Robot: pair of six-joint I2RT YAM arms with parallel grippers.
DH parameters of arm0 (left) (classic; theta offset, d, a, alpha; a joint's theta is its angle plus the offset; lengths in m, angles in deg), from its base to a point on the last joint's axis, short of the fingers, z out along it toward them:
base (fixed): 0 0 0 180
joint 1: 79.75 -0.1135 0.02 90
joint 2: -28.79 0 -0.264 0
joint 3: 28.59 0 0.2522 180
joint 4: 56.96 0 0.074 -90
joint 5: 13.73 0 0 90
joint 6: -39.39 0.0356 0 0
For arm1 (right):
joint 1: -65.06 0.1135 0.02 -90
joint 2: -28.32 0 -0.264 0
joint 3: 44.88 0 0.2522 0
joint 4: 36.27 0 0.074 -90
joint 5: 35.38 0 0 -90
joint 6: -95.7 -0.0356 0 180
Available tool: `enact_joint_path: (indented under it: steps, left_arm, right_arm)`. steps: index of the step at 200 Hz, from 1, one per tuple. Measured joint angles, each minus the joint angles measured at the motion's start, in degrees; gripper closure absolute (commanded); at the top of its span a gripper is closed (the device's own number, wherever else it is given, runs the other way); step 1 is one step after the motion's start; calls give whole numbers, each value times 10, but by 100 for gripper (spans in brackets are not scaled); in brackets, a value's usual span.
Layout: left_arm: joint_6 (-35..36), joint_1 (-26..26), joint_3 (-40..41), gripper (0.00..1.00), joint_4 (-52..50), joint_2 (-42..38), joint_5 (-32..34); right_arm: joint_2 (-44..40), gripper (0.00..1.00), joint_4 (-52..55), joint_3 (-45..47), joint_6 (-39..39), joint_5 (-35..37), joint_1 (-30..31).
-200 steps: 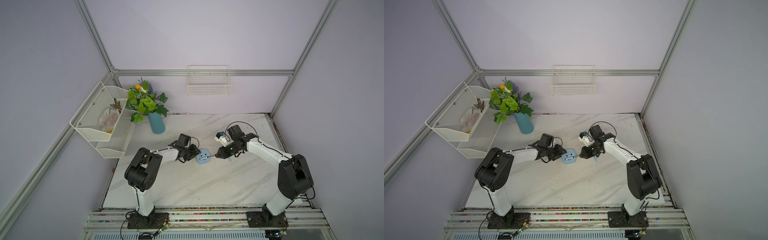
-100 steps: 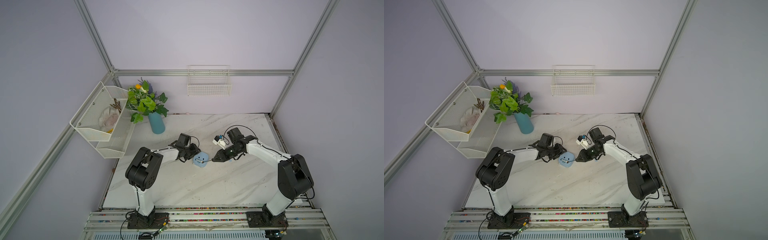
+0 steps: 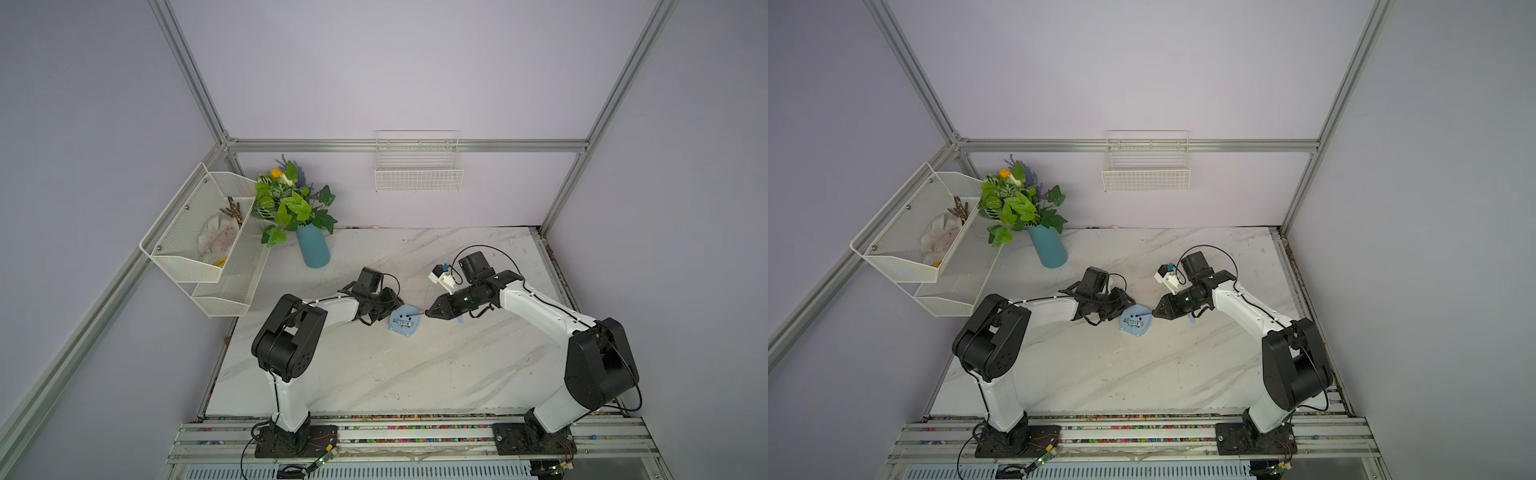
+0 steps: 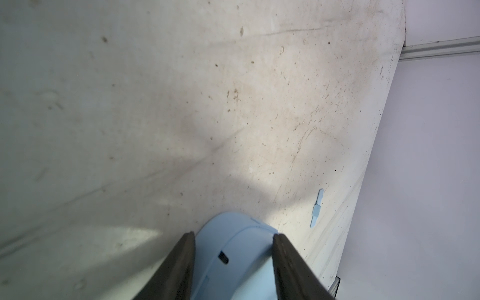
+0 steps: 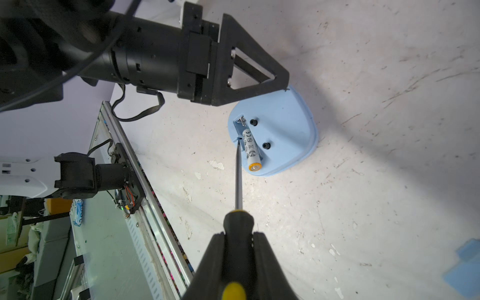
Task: Remove the battery from the alarm
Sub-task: Release the battery from the alarm.
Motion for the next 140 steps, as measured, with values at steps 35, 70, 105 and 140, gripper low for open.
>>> enact_joint_path:
  steps: [35,70,105,140]
  left_arm:
    - [0,0,0,49,0,0,0]
    - [-5,0,0,47,1,0,0]
    - [-24,1,3,43,5,0,1]
    - [-45,3,23,43,23,-10,6]
  right_arm:
    - [-22,100,3,0,-10,49,0]
    - [-87,100,-16,14,-51,148,-7]
    - [-134,100,-78,87,-89,250,2]
    - [-134,100,-123,147,-103,336,34]
